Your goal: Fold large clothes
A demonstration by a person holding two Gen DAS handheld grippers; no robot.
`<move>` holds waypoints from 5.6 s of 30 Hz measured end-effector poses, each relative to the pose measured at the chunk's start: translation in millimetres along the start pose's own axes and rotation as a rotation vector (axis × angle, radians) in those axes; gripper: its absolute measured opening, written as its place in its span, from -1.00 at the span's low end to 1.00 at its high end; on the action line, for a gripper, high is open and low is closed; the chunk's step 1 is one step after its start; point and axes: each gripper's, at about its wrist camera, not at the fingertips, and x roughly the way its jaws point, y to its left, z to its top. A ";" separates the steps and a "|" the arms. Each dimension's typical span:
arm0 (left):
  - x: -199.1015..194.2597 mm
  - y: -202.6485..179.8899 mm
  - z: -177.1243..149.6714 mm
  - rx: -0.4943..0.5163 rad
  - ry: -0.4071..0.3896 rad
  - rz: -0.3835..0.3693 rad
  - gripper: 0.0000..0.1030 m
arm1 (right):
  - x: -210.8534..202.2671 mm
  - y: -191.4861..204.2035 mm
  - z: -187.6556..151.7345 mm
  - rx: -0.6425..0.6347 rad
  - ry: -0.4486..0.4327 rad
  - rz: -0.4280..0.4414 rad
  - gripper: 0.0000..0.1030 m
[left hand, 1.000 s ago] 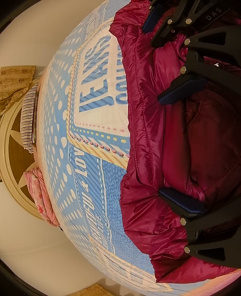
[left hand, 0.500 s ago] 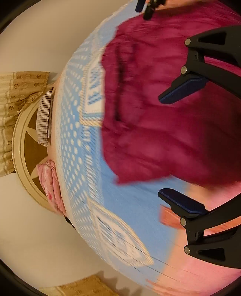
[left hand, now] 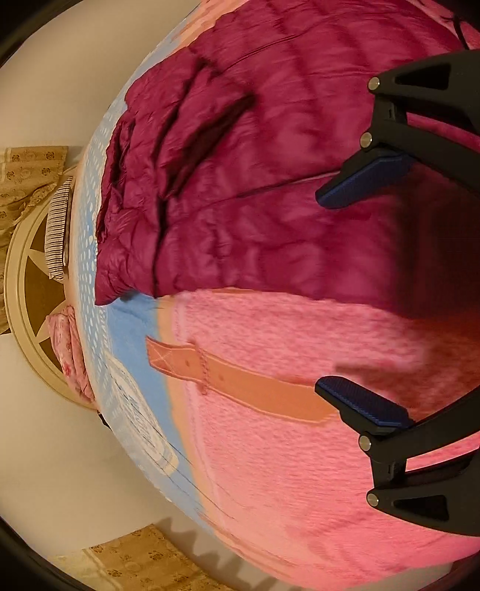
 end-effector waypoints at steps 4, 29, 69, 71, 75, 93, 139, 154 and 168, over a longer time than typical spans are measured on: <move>-11.0 4.2 -18.2 -0.028 -0.004 -0.019 0.80 | -14.3 2.1 -26.3 0.034 -0.017 0.021 0.67; -74.4 6.1 -57.5 -0.006 -0.067 -0.166 -0.93 | -57.5 18.1 -93.3 0.084 -0.105 0.245 -0.78; 2.1 5.3 134.5 -0.053 -0.224 -0.124 -0.81 | -9.1 4.9 115.5 0.152 -0.396 0.126 -0.82; 6.3 4.9 137.7 -0.078 -0.210 -0.118 -0.79 | 8.6 3.0 120.6 0.150 -0.367 0.107 -0.81; 13.8 11.0 145.8 -0.168 -0.228 -0.119 -0.41 | 32.3 0.3 129.6 0.152 -0.354 0.078 -0.77; -1.5 -64.1 153.6 -0.018 -0.395 0.127 0.91 | 20.5 122.7 120.6 -0.097 -0.420 -0.016 0.46; 133.4 -44.7 150.0 -0.171 -0.018 0.128 0.98 | 135.3 104.7 126.4 -0.097 -0.124 -0.192 0.51; 134.6 -44.2 149.5 -0.169 -0.012 0.128 0.98 | 139.0 106.8 126.7 -0.110 -0.106 -0.209 0.53; 134.4 -44.3 148.8 -0.172 -0.013 0.125 0.98 | 136.9 106.9 127.8 -0.114 -0.105 -0.200 0.53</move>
